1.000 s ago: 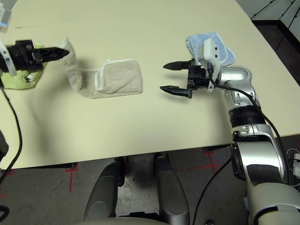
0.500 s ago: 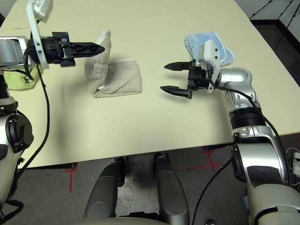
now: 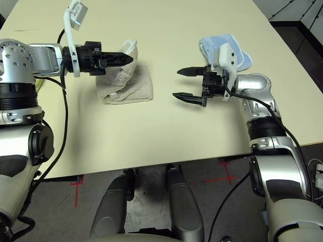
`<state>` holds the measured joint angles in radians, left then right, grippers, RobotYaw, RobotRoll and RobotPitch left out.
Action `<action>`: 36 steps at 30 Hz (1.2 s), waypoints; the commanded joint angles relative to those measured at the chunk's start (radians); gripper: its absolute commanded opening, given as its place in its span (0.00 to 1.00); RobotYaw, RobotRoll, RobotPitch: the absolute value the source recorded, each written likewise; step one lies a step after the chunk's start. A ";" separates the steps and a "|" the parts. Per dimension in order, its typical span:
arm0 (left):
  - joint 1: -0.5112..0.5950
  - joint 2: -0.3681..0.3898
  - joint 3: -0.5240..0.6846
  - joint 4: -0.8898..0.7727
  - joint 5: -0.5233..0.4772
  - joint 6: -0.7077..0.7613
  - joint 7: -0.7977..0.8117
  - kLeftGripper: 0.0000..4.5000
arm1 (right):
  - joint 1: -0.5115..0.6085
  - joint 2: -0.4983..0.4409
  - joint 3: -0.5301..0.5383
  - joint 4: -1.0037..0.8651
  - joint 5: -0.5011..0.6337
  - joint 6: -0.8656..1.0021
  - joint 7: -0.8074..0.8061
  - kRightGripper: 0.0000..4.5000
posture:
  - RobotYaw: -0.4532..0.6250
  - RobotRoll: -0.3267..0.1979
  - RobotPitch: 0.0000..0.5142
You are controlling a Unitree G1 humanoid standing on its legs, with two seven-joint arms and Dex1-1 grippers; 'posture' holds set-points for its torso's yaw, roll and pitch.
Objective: Fold the towel and set it aside.
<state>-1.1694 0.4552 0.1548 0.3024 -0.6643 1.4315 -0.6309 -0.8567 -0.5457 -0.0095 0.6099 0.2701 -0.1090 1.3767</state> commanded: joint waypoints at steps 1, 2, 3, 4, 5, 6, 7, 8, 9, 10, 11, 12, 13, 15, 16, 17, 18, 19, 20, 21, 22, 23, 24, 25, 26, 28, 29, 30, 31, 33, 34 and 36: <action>0.047 0.005 -0.047 -0.049 0.016 0.009 0.011 0.01 | 0.013 -0.015 0.002 -0.018 -0.003 -0.001 0.000 1.00 | 0.44 0.62 0.47; 0.059 0.011 -0.059 -0.059 0.017 0.006 0.007 0.01 | 0.013 -0.015 0.002 -0.019 -0.002 -0.001 0.000 1.00 | 0.44 0.62 0.47; 0.073 0.017 -0.073 -0.069 0.020 0.000 0.006 0.06 | 0.014 -0.016 0.002 -0.020 -0.002 0.000 0.000 1.00 | 0.44 0.62 0.47; 0.083 0.020 -0.083 -0.075 0.028 -0.006 0.010 0.11 | 0.014 -0.016 0.002 -0.020 -0.003 0.000 0.000 1.00 | 0.44 0.62 0.47; 0.091 0.021 -0.092 -0.078 0.037 -0.016 0.014 0.17 | 0.014 -0.016 0.002 -0.021 -0.003 0.000 0.000 1.00 | 0.44 0.62 0.47; 0.098 0.021 -0.100 -0.079 0.043 -0.025 0.015 0.24 | 0.014 -0.016 0.003 -0.022 -0.003 0.000 0.000 1.00 | 0.44 0.62 0.47; 0.103 0.017 -0.102 -0.080 0.048 -0.034 0.017 0.33 | 0.015 -0.017 0.003 -0.022 -0.003 0.001 0.000 1.00 | 0.44 0.62 0.47; 0.106 0.011 -0.103 -0.081 0.054 -0.044 0.022 0.41 | 0.015 -0.017 0.003 -0.022 -0.004 0.001 0.000 1.00 | 0.44 0.62 0.48; 0.107 0.006 -0.101 -0.080 0.056 -0.051 0.025 0.49 | 0.014 -0.017 0.003 -0.022 -0.004 0.001 0.000 1.00 | 0.44 0.62 0.48; 0.105 -0.005 -0.093 -0.082 0.052 -0.051 0.029 0.58 | 0.014 -0.017 0.003 -0.022 -0.004 0.001 0.000 1.00 | 0.44 0.62 0.48; 0.103 -0.015 -0.085 -0.084 0.048 -0.051 0.035 0.65 | 0.014 -0.017 0.003 -0.021 -0.004 0.001 0.000 1.00 | 0.44 0.62 0.48; 0.099 -0.029 -0.072 -0.085 0.043 -0.053 0.043 0.74 | 0.014 -0.018 0.004 -0.021 -0.005 0.001 -0.001 1.00 | 0.44 0.62 0.48; 0.094 -0.044 -0.056 -0.084 0.036 -0.050 0.051 0.82 | 0.014 -0.018 0.004 -0.021 -0.005 0.000 -0.001 1.00 | 0.44 0.62 0.48; 0.078 -0.073 -0.020 -0.081 0.021 -0.032 0.068 0.99 | 0.014 -0.019 0.004 -0.020 -0.006 0.000 -0.003 1.00 | 0.44 0.62 0.48; 0.070 -0.090 0.003 -0.079 0.010 -0.026 0.075 0.99 | 0.013 -0.019 0.004 -0.019 -0.007 -0.001 -0.003 1.00 | 0.44 0.62 0.48; 0.061 -0.104 0.021 -0.078 0.002 -0.013 0.081 0.99 | 0.012 -0.019 0.004 -0.018 -0.008 -0.001 -0.004 1.00 | 0.44 0.62 0.48; 0.056 -0.114 0.031 -0.080 -0.003 -0.007 0.084 0.99 | 0.010 -0.018 0.004 -0.016 -0.008 -0.002 -0.004 1.00 | 0.44 0.62 0.48; 0.052 -0.122 0.041 -0.083 -0.009 -0.003 0.087 0.99 | 0.008 -0.018 0.003 -0.014 -0.009 -0.002 -0.005 1.00 | 0.44 0.62 0.48; 0.044 -0.138 0.065 -0.082 -0.019 0.003 0.094 0.99 | 0.006 -0.017 0.003 -0.013 -0.009 -0.002 -0.005 1.00 | 0.44 0.62 0.48; 0.032 -0.151 0.089 -0.081 -0.030 0.006 0.100 0.99 | 0.003 -0.017 0.003 -0.011 -0.009 -0.002 -0.005 1.00 | 0.44 0.62 0.48; 0.023 -0.159 0.104 -0.081 -0.038 0.004 0.101 0.99 | 0.000 -0.016 0.003 -0.010 -0.009 -0.002 -0.005 1.00 | 0.44 0.62 0.48; 0.018 -0.158 0.108 -0.085 -0.042 -0.008 0.096 0.99 | -0.002 -0.015 0.003 -0.010 -0.007 -0.001 -0.004 1.00 | 0.44 0.62 0.48; 0.027 -0.139 0.087 -0.103 -0.037 -0.060 0.061 0.99 | -0.005 -0.012 0.002 -0.010 -0.003 0.002 -0.001 1.00 | 0.44 0.62 0.48; 0.043 -0.108 0.063 -0.122 -0.031 -0.132 -0.003 0.99 | -0.010 -0.005 -0.001 -0.012 0.005 0.011 -0.001 1.00 | 0.44 0.62 0.48; 0.062 -0.068 0.027 -0.138 -0.015 -0.205 -0.073 0.99 | -0.015 0.001 -0.004 -0.014 0.014 0.019 -0.001 1.00 | 0.44 0.62 0.48; 0.112 0.023 -0.051 -0.144 0.038 -0.377 -0.232 0.99 | -0.025 0.015 -0.009 -0.016 0.028 0.028 -0.001 1.00 | 0.44 0.62 0.48; 0.132 0.068 -0.088 -0.130 0.067 -0.447 -0.297 0.99 | -0.029 0.022 -0.010 -0.017 0.034 0.033 -0.002 1.00 | 0.45 0.62 0.49; 0.153 0.112 -0.120 -0.109 0.096 -0.533 -0.378 0.99 | -0.033 0.030 -0.012 -0.019 0.043 0.042 -0.004 1.00 | 0.45 0.62 0.49; 0.168 0.146 -0.145 -0.086 0.121 -0.603 -0.440 0.99 | -0.036 0.036 -0.013 -0.022 0.050 0.050 -0.006 1.00 | 0.45 0.62 0.49; 0.188 0.197 -0.191 -0.022 0.187 -0.763 -0.541 0.99 | -0.038 0.043 -0.011 -0.027 0.057 0.063 -0.005 1.00 | 0.45 0.62 0.49; 0.194 0.216 -0.210 0.018 0.223 -0.859 -0.591 0.99 | -0.037 0.046 -0.009 -0.031 0.061 0.072 -0.004 1.00 | 0.46 0.62 0.49; 0.197 0.228 -0.226 0.080 0.264 -0.991 -0.665 1.00 | -0.035 0.050 -0.006 -0.035 0.064 0.083 -0.002 0.92 | 0.45 0.62 0.49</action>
<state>-0.9852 0.6704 -0.0474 0.3481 -0.4433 0.5572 -1.2212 -0.8933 -0.4942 -0.0135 0.5934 0.3221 -0.0369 1.3661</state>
